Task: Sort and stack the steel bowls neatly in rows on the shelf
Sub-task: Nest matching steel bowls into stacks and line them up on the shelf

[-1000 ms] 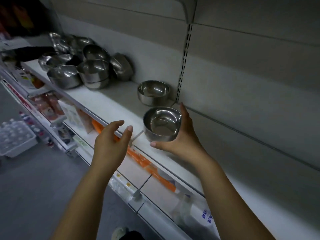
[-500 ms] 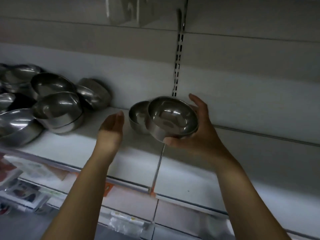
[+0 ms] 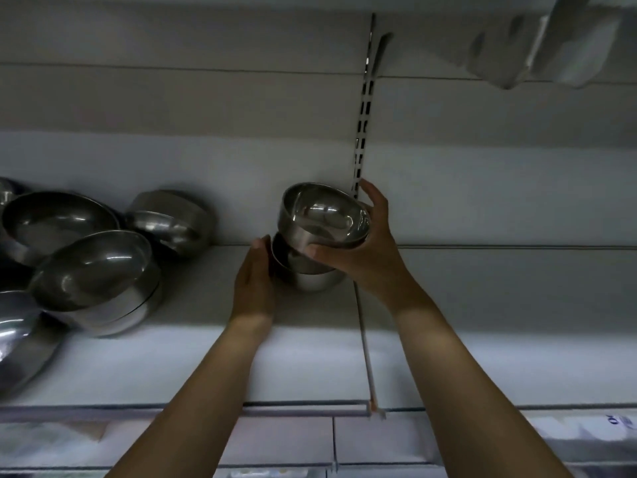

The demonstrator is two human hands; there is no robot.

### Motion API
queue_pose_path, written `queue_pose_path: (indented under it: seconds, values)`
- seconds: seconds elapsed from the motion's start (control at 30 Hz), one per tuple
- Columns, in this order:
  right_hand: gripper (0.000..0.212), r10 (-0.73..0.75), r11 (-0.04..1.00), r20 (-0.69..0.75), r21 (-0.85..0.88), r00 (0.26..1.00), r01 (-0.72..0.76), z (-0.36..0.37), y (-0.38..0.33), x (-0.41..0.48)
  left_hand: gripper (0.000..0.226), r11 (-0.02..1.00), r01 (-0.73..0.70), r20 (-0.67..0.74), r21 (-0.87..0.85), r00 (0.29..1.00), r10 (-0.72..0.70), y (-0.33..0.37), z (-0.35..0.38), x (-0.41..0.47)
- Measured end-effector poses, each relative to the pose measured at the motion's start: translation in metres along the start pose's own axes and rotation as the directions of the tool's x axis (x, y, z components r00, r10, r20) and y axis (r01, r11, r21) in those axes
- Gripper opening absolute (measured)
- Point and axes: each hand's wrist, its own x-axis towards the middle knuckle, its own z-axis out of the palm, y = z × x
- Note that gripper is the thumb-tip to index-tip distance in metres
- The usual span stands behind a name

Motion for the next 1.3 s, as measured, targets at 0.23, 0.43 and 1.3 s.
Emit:
queue_pose_path:
  seconds: [0.23,0.43,1.3]
  values:
    - [0.13,0.017,0.997,0.018,-0.072,1.0,-0.015,0.008,0.009,-0.004,0.055,0.998,0.026,-0.013,-0.057,1.0,-0.027,0.001,0.006,0.003]
    - [0.134,0.044,0.996,0.012,-0.073,0.999,-0.044,0.015,0.018,-0.004,0.055,0.997,-0.069,-0.062,0.019,0.996,0.07,-0.005,0.009,-0.004]
    - [0.07,0.321,0.919,0.068,0.22,0.945,-0.328,0.045,0.006,0.002,0.035,0.996,-0.035,-0.199,0.08,0.979,0.051,0.032,0.002,-0.04]
